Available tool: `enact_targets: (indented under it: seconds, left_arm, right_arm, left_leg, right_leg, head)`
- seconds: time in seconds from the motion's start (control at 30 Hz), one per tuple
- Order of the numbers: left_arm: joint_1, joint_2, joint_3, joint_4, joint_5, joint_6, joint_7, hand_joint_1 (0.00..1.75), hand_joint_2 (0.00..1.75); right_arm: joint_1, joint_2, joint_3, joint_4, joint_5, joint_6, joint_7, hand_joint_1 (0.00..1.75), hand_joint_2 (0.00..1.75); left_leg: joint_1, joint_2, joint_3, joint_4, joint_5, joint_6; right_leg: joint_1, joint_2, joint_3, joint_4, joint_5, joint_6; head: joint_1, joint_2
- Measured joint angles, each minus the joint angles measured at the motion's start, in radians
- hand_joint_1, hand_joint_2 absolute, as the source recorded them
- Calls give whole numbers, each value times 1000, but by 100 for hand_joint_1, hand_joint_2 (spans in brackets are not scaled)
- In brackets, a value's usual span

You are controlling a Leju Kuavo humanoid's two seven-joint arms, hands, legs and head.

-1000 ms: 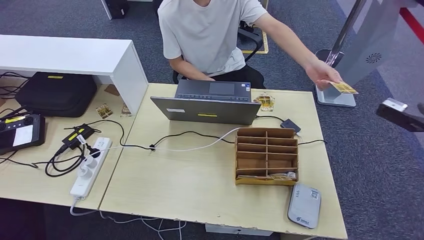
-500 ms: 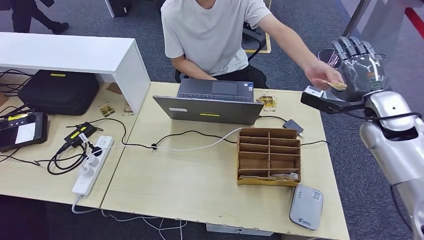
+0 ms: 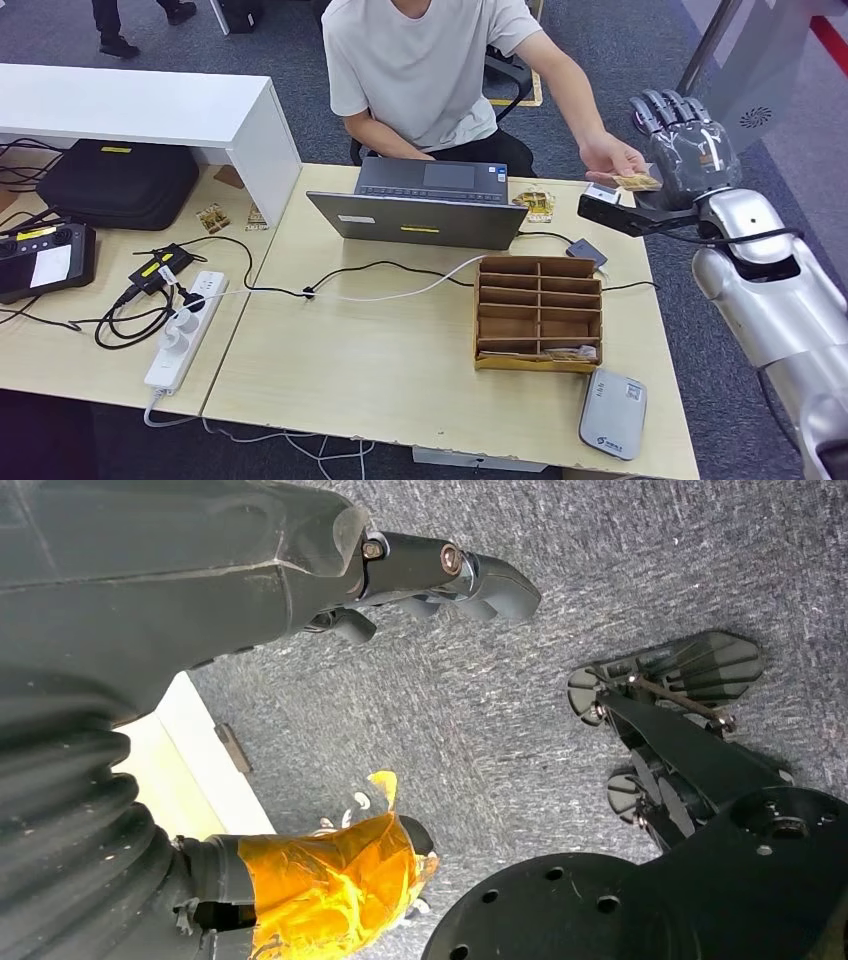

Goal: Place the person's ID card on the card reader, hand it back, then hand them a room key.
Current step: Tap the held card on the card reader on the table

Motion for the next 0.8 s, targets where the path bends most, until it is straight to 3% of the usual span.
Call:
enact_targets:
  seconds: [0.8]
  left_arm:
    - [5, 6, 0, 0, -9, -31, -32, 0, 175]
  right_arm:
    - [8, -5, 1, 0, -65, 16, -29, 175, 175]
  left_leg:
    - [0, 0, 0, 0, 0, 0]
  right_leg:
    - [0, 0, -1, 0, 0, 0]
  head:
    - [0, 0]
